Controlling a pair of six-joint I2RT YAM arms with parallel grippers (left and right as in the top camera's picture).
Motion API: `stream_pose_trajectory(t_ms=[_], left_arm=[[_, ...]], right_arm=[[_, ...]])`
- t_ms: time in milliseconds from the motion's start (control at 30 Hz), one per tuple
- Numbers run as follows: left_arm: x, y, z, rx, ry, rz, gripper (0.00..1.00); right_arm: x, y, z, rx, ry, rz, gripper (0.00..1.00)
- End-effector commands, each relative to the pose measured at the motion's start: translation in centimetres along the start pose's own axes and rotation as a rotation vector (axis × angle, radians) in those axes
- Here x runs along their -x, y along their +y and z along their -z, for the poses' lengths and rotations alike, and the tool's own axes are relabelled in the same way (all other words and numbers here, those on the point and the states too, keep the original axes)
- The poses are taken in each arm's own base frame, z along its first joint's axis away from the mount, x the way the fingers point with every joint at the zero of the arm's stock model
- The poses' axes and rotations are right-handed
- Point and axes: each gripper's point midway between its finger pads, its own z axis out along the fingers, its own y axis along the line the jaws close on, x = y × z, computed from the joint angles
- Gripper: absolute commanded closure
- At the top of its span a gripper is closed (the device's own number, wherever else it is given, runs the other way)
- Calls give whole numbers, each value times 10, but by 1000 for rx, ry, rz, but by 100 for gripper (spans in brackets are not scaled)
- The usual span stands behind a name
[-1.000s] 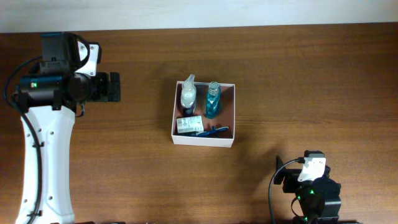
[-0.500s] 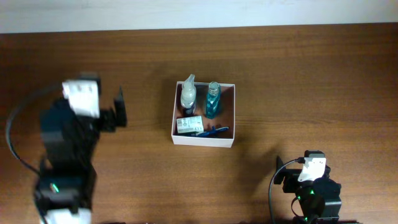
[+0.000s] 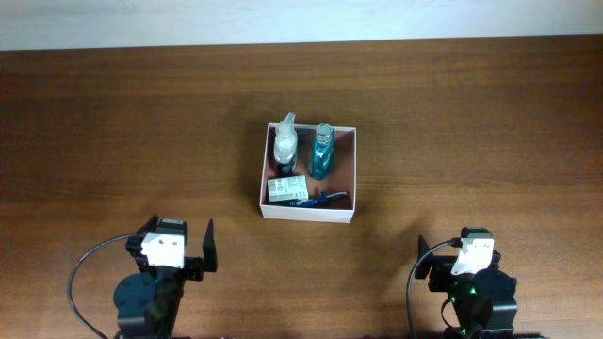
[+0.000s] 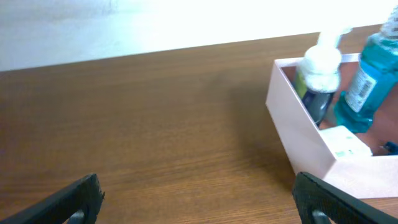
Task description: Pack container
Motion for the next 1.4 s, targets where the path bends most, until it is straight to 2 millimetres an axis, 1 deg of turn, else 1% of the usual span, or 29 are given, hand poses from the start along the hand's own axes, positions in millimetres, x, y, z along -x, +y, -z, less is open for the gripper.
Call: stream_pose_trajectory(t_ms=[0,100,233,333,400,1367], left_arm=[[-6,-9,5,-37,-12,-1,0],[-11,-10,8,-38,2,1,0],[-11,-10,10,-36,-21,-2,0],[-25,-11,5,-38,2,1,0],[-23,-10,4,-37,-14,-1,0],[-23,-10,4,-36,-12,0,0]], right_arm=[[-2,-1,-1,-5,0,-13,1],[-2,-1,-1,-5,0,-13,1],[-2,-1,-1,-5,1,-13,1],[-2,-1,-1,-5,0,-13,1],[-2,-1,-1,-5,0,-13,1],[-2,-1,-1,-5,0,-13,1]])
